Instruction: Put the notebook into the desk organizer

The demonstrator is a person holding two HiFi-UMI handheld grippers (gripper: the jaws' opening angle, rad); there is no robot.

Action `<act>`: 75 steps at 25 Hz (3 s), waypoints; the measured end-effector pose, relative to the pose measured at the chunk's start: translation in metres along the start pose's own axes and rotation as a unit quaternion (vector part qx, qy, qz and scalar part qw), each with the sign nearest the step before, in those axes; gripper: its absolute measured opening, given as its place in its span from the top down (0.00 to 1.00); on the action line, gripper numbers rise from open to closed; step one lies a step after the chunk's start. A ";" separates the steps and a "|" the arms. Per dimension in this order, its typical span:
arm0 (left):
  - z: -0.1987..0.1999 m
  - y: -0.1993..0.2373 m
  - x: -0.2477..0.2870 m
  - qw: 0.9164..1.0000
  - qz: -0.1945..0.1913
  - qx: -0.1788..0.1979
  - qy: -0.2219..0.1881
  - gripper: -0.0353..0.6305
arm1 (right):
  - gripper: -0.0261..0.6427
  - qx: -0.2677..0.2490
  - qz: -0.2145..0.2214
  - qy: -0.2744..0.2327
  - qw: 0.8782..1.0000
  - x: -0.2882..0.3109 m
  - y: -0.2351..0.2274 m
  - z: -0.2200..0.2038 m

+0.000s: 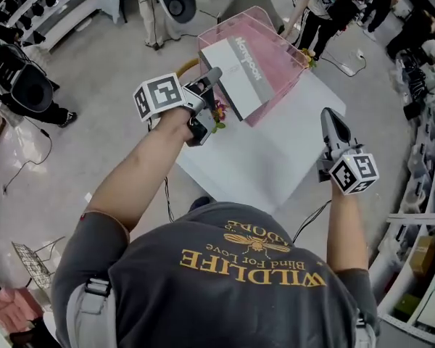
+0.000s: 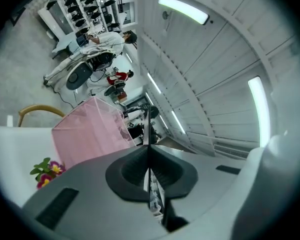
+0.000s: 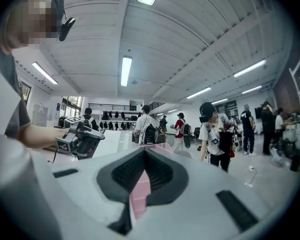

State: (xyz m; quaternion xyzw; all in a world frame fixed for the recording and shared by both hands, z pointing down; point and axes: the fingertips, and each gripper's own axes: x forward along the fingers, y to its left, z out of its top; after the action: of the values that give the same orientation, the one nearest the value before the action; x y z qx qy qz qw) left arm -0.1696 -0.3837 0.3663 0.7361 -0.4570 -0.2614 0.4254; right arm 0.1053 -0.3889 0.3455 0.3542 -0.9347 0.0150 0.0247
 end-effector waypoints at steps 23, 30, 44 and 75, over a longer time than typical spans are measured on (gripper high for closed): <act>0.043 0.066 0.199 0.994 0.105 0.001 0.020 0.94 | 0.96 0.005 -0.064 0.005 0.998 0.009 -0.056 0.005; 0.045 0.072 0.210 0.978 0.173 0.100 0.060 0.93 | 0.96 0.005 -0.064 0.002 0.998 0.007 -0.057 0.006; 0.029 0.084 0.207 0.879 0.261 0.335 0.217 0.63 | 0.96 0.000 -0.069 0.005 0.998 -0.001 -0.056 0.008; -0.018 -0.064 0.125 0.867 -0.010 0.483 0.125 0.60 | 0.96 -0.009 -0.084 -0.012 0.996 -0.054 -0.032 0.029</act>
State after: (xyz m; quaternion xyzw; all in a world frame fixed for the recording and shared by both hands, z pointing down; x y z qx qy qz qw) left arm -0.0717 -0.4745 0.3203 0.8807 -0.4618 0.0815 0.0676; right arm 0.1655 -0.3784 0.3138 0.4315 -0.9020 0.0008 0.0178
